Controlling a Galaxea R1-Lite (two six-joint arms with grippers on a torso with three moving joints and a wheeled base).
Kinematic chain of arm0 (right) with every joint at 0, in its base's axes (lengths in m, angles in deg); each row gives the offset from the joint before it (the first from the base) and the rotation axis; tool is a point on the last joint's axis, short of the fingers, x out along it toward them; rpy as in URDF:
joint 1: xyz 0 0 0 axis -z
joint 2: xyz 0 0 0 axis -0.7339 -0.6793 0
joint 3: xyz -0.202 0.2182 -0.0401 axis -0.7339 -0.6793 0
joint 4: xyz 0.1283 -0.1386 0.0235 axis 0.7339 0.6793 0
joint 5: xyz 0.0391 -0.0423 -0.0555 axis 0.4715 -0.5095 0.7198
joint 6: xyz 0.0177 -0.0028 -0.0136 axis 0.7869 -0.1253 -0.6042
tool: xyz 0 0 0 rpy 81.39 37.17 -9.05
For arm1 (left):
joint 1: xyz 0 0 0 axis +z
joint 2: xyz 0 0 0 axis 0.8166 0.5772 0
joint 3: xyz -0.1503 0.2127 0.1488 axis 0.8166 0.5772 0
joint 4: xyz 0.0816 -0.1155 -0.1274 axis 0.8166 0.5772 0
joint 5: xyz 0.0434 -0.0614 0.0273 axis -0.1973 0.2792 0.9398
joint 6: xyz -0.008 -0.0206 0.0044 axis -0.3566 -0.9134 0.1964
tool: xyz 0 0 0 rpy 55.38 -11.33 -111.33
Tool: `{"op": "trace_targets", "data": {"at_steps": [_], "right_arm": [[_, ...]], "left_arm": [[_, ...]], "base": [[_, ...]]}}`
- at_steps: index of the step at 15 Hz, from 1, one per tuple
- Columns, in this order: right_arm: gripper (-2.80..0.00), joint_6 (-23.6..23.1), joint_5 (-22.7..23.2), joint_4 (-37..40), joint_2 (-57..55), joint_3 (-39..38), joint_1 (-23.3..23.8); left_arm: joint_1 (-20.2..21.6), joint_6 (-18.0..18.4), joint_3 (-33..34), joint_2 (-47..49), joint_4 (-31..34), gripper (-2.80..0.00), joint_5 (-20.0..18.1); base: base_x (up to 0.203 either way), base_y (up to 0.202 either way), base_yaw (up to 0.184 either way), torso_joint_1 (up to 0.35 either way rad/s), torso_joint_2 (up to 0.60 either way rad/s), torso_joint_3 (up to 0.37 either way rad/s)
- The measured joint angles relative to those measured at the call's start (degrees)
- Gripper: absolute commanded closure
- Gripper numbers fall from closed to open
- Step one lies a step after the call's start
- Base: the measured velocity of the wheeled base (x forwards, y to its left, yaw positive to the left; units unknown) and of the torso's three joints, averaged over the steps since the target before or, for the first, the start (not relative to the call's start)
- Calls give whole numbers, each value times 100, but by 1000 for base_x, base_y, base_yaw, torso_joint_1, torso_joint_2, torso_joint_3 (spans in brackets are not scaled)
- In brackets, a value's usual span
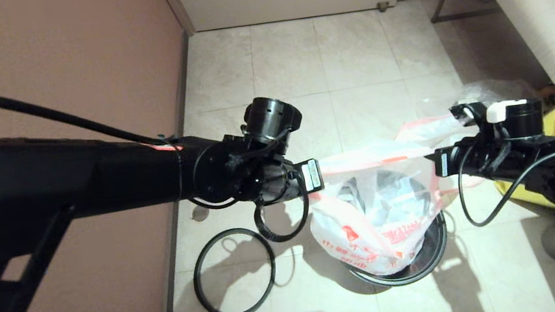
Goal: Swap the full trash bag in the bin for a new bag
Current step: Put the new garbage bag on the trash can
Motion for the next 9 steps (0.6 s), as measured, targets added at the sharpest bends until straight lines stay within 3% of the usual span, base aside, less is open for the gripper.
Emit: {"op": "trace_targets", "data": {"at_steps": [3, 6, 9], "right_arm": [[0, -27, 462, 1318, -169, 634, 213], [0, -139, 488, 1547, -496, 899, 309], [0, -108, 485, 1867, -877, 1374, 366]], "left_arm": [[191, 123, -729, 699, 414, 0, 13], [236, 205, -1301, 1249, 467, 0, 30], [254, 533, -1709, 1717, 144, 0, 77]], "base": [[0, 0, 0, 0, 0, 0], [0, 0, 0, 0, 0, 0], [0, 0, 0, 0, 0, 0]]}}
